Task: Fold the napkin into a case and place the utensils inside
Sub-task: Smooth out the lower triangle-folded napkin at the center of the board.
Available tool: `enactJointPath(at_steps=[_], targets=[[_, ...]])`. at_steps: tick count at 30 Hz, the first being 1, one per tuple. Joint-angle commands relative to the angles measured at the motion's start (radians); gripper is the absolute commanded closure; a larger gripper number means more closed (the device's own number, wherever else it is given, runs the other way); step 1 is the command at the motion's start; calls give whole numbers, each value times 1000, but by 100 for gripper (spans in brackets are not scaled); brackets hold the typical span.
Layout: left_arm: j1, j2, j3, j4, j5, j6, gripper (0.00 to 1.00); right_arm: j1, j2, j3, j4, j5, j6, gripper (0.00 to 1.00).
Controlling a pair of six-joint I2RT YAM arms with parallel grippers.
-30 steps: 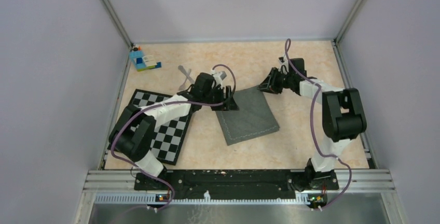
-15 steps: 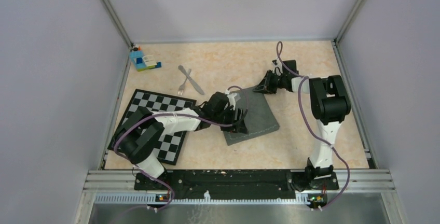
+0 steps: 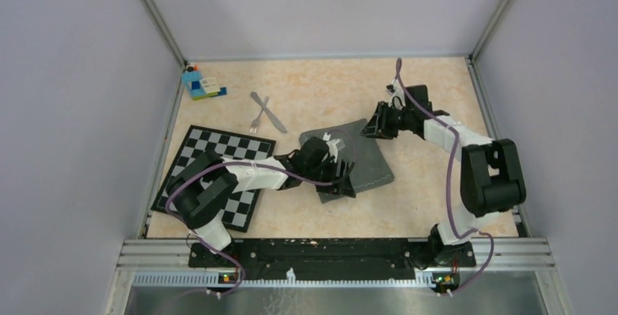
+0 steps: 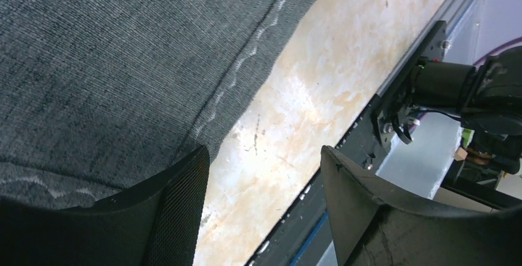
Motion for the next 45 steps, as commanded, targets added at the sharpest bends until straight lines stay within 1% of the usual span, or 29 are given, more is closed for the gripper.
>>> enactJointPath(at_steps=[1,4,7,8,10,16,18,20,21,22,23,24,25,26,29,32,33,34,35,37,39,42,45], targets=[[-6,-109,-1,16,4,-5,28,6,-169,-230,-21,-34,-14,68],[-1,-152,-4,-19,-29,6,25,5,-226,-358,18,-5,4,76],[11,-153,-24,-32,-63,11,23,-22,-246,-415,25,43,14,83],[16,-149,-36,-25,-65,7,23,-32,-254,-430,25,68,22,84],[20,-133,-66,1,-71,-8,23,-50,-263,-450,6,147,28,84],[9,-87,-116,83,-34,-48,23,-76,-252,-462,-37,293,-10,83],[3,-72,-111,85,-16,-49,23,-74,-268,-447,-51,295,-27,82],[4,-93,-104,70,-3,-42,23,-66,-302,-419,-76,265,-27,79],[7,-117,-95,51,-10,-34,23,-62,-321,-400,-95,242,-29,77],[12,-150,-86,27,-18,-21,22,-53,-342,-374,-120,226,-36,71],[24,-186,-79,8,-20,-5,22,-38,-366,-348,-152,223,-44,60],[41,-227,-75,-9,-16,5,21,-19,-391,-318,-191,236,-59,44],[61,-271,-71,-32,-9,16,19,8,-414,-288,-234,267,-73,30],[84,-310,-66,-66,-4,31,18,36,-433,-252,-275,301,-83,26],[178,-447,-65,-181,7,72,15,138,-432,-137,-413,369,-111,23],[310,-600,-68,-298,8,118,13,289,-365,-22,-539,439,-134,22],[350,-653,-61,-339,-16,135,6,333,-335,9,-570,444,-140,22],[387,-706,-48,-385,-63,153,3,372,-315,43,-603,449,-149,22],[406,-759,-28,-443,-152,175,1,418,-266,74,-642,466,-157,24],[413,-873,13,-531,-346,210,1,500,-185,154,-694,504,-174,29],[412,-983,19,-559,-496,209,1,569,-97,212,-731,526,-175,36],[412,-1141,-29,-505,-572,209,1,642,6,265,-744,525,-159,44],[412,-1223,-42,-528,-613,200,1,703,94,305,-753,536,-148,47]])
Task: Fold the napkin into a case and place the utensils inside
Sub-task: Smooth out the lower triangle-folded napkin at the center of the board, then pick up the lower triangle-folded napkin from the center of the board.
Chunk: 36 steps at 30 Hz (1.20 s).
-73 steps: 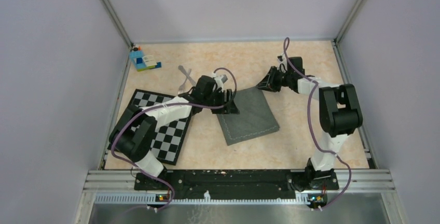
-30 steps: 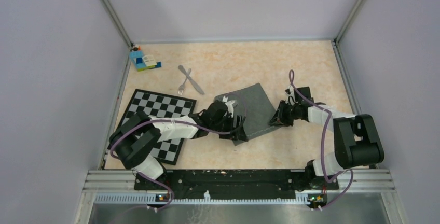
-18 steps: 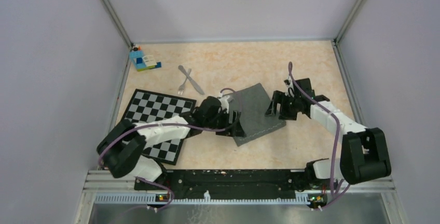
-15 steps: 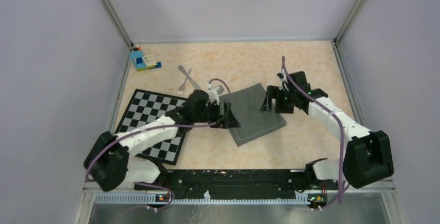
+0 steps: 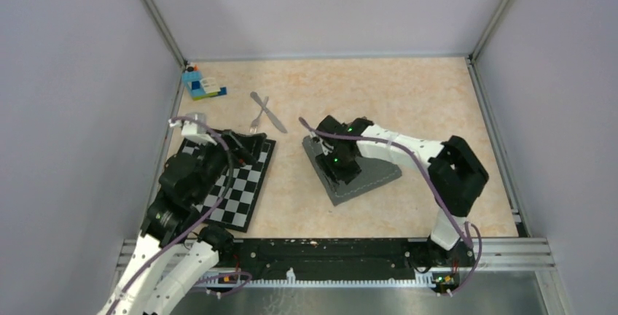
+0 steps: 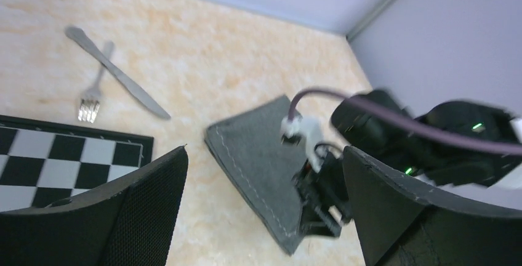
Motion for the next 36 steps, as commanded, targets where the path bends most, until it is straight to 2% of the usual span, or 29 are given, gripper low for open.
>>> enactJointPath(at_steps=[1,9,14,20,23,32,36], targets=[[1,-87,-15,-56,-164,23,1,83,98,92,-92,57,11,48],[0,-110,-2,-117,-167,49,1,154,216,128,-80,91,43,45],[1,-116,-2,-117,-166,57,1,167,242,134,-80,112,52,53],[1,-117,3,-121,-170,57,1,192,274,97,-54,193,66,52],[0,-118,6,-123,-171,56,1,202,291,32,18,220,83,52],[0,-121,40,-152,-191,56,1,262,346,-128,130,495,161,85],[1,-121,42,-151,-196,43,1,267,334,-159,166,537,176,100]])
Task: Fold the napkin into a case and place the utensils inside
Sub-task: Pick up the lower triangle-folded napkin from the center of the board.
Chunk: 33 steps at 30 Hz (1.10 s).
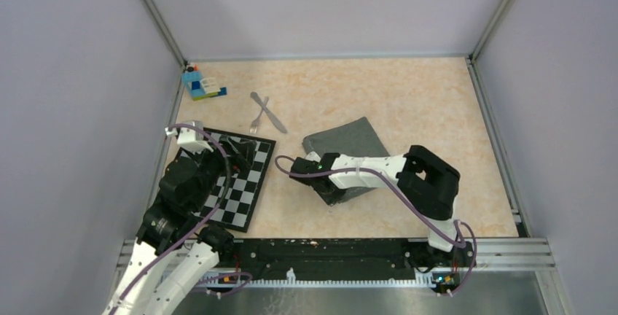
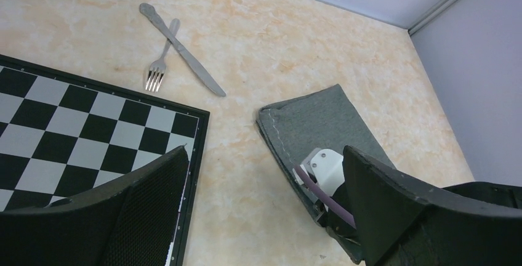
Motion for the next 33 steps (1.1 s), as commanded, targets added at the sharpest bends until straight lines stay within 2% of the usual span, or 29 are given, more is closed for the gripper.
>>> enactJointPath(at_steps=[1,5,10,13,17,20,24,29,33], targets=[[1,-10,37,11,-21,-6,1,-15,106,-134,141,98,39,100],[1,10,25,-14,-48,-61,1,-15,-66,-183,211,64,-1,100],[0,76,-35,-37,-63,-254,1,-55,-266,-302,363,-97,-70,100],[0,145,-102,12,10,-380,1,-93,-355,-374,444,-213,-67,100],[0,310,-158,91,153,-544,1,-132,-440,-441,482,-291,-55,100],[0,432,-212,265,277,-626,1,-169,-516,-486,511,-366,-52,100],[1,599,-303,649,411,-702,1,-211,-587,-512,521,-427,-56,100],[-17,844,-290,863,439,-773,1,-284,-648,-541,543,-494,-69,100],[-47,997,-270,958,373,-786,3,-331,-683,-563,551,-532,-79,100]])
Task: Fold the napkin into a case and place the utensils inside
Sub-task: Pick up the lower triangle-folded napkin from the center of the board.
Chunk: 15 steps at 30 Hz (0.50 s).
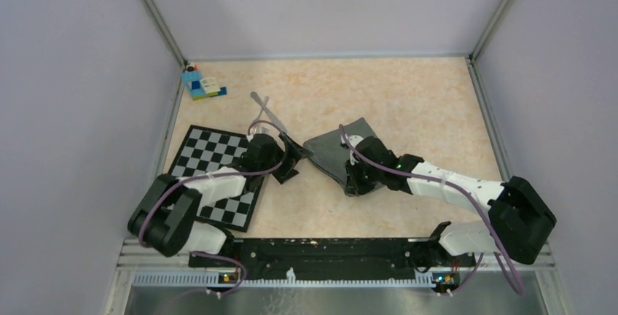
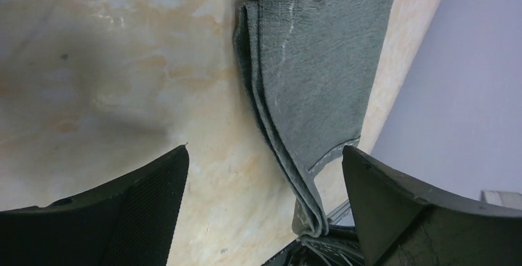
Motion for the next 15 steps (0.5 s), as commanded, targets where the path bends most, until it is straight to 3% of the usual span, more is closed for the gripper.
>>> enactJointPath(at_steps=[1,7,15], targets=[[-27,122,34,238,-43,-50,4,-49,-60,-30,53,-82,-23,100],[-37,212,39,334,-97,-92,9,-109,-110,-48,62,-132,-29,100],[-49,318,88,354,-127,-69,25,-140,-136,-59,72,-161,-27,100]])
